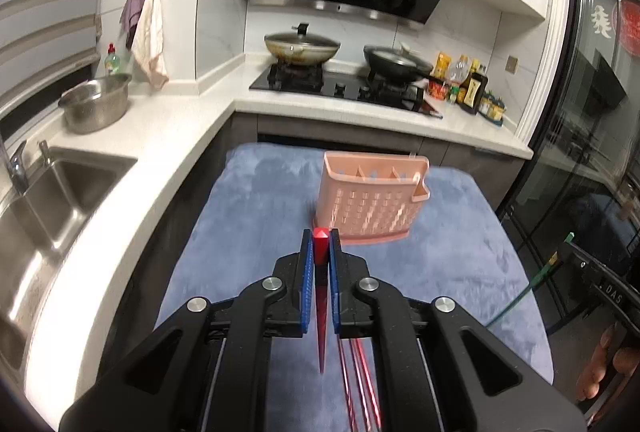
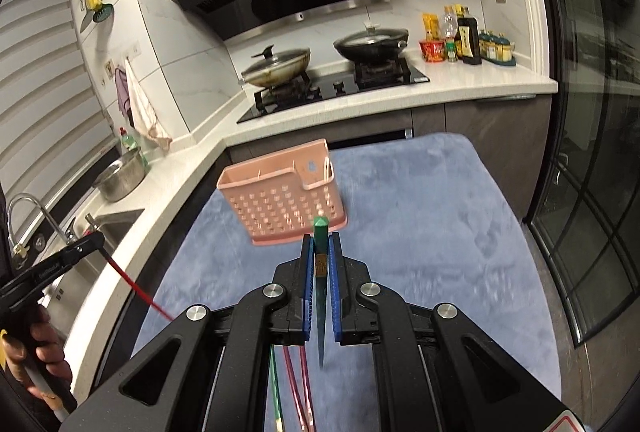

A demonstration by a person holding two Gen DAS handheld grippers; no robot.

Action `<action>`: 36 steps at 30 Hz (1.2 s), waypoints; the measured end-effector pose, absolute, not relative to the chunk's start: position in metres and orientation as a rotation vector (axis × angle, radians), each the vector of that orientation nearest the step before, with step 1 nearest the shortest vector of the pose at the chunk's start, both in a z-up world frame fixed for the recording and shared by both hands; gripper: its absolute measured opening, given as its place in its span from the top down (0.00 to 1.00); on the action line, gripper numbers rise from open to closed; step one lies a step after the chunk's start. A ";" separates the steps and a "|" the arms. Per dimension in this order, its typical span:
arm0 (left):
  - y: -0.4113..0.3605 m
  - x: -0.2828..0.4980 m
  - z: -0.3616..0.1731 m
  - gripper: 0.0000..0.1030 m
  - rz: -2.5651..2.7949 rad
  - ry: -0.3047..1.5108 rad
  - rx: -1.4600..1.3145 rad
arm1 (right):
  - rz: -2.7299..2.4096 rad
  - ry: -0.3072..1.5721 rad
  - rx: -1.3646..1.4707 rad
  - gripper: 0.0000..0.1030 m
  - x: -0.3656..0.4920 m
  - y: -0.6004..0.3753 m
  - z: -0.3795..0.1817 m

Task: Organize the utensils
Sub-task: 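Lift both chopsticks and insert them upright into the pink holder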

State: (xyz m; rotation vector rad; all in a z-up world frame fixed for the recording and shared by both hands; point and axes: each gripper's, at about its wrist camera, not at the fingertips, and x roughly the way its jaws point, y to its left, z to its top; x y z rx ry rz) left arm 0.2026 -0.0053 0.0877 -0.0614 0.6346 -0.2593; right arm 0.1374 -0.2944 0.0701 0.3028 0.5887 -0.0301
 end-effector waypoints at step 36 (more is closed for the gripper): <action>-0.063 0.382 0.143 0.93 -0.253 0.451 -0.110 | 0.083 0.513 0.372 0.93 0.356 -0.303 0.107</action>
